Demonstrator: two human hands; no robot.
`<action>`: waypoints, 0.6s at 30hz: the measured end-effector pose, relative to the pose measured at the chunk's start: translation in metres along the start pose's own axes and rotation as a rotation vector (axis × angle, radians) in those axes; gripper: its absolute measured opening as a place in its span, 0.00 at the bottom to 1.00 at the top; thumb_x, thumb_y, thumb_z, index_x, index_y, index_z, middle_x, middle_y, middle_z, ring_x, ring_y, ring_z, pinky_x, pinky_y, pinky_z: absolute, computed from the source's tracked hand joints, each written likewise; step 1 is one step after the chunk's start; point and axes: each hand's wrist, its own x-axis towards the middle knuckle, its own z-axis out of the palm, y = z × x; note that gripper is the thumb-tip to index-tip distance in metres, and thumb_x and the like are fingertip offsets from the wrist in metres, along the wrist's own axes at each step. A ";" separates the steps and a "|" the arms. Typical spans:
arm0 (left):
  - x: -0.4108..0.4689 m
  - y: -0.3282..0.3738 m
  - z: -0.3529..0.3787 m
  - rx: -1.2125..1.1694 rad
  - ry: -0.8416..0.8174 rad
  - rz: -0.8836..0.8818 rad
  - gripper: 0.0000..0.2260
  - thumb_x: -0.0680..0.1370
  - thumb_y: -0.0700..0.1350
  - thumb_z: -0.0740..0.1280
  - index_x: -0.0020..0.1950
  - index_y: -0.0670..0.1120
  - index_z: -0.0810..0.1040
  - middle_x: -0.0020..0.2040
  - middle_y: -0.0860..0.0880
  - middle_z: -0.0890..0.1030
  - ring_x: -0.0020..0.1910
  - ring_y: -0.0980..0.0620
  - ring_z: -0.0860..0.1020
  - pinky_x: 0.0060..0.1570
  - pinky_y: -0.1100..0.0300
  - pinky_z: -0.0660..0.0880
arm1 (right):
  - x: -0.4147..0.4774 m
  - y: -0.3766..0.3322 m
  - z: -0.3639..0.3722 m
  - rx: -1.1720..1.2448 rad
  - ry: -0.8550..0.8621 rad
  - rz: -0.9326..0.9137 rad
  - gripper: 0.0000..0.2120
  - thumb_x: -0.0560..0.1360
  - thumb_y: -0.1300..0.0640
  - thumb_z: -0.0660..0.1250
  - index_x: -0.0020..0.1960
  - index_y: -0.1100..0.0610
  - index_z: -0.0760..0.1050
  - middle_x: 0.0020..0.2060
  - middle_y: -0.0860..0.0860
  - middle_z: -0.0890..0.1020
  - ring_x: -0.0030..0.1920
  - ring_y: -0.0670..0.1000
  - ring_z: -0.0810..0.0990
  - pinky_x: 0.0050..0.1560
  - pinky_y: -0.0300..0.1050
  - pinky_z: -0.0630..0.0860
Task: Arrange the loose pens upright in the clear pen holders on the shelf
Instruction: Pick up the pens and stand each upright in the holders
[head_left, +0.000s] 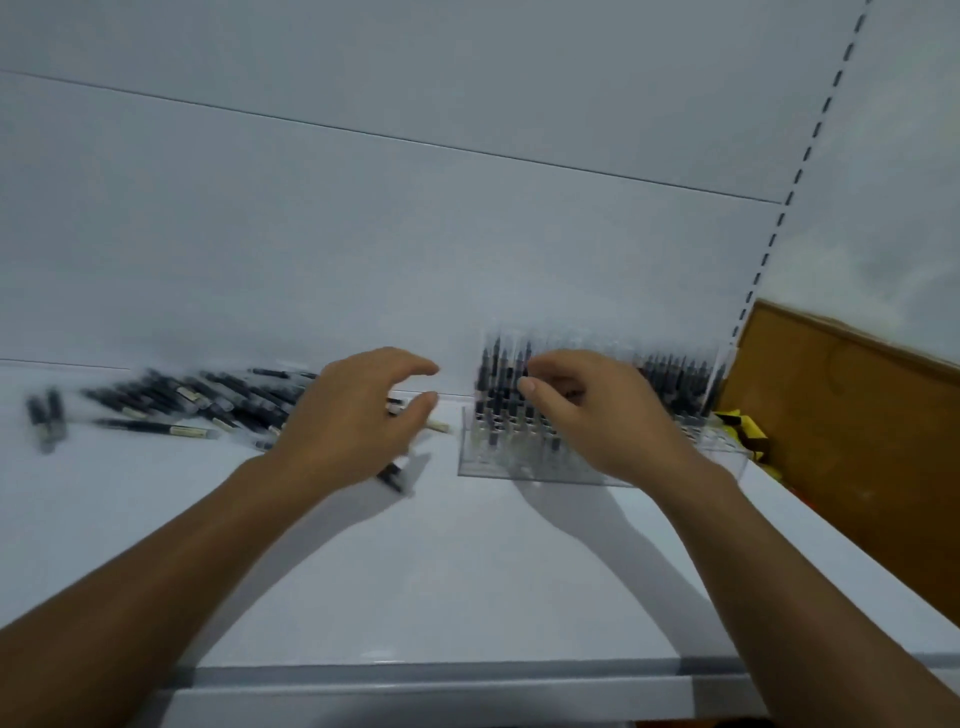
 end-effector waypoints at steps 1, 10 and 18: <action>-0.005 -0.016 -0.008 0.030 -0.008 -0.043 0.13 0.78 0.52 0.66 0.62 0.52 0.78 0.59 0.55 0.79 0.57 0.54 0.77 0.56 0.59 0.70 | 0.004 -0.012 0.008 0.034 -0.043 -0.036 0.16 0.79 0.48 0.64 0.64 0.52 0.78 0.57 0.48 0.82 0.55 0.46 0.80 0.60 0.47 0.75; -0.035 -0.106 -0.029 0.185 -0.277 -0.283 0.37 0.71 0.69 0.52 0.75 0.50 0.65 0.75 0.51 0.65 0.75 0.52 0.61 0.73 0.55 0.57 | 0.053 -0.089 0.123 -0.073 -0.511 -0.295 0.21 0.79 0.40 0.59 0.65 0.51 0.73 0.62 0.51 0.76 0.65 0.54 0.71 0.65 0.51 0.69; -0.036 -0.120 -0.019 0.100 -0.439 -0.360 0.26 0.81 0.60 0.51 0.78 0.54 0.55 0.79 0.56 0.48 0.77 0.56 0.42 0.74 0.58 0.41 | 0.054 -0.066 0.182 -0.020 -0.529 -0.288 0.28 0.82 0.41 0.51 0.79 0.46 0.52 0.78 0.47 0.57 0.78 0.48 0.51 0.77 0.49 0.53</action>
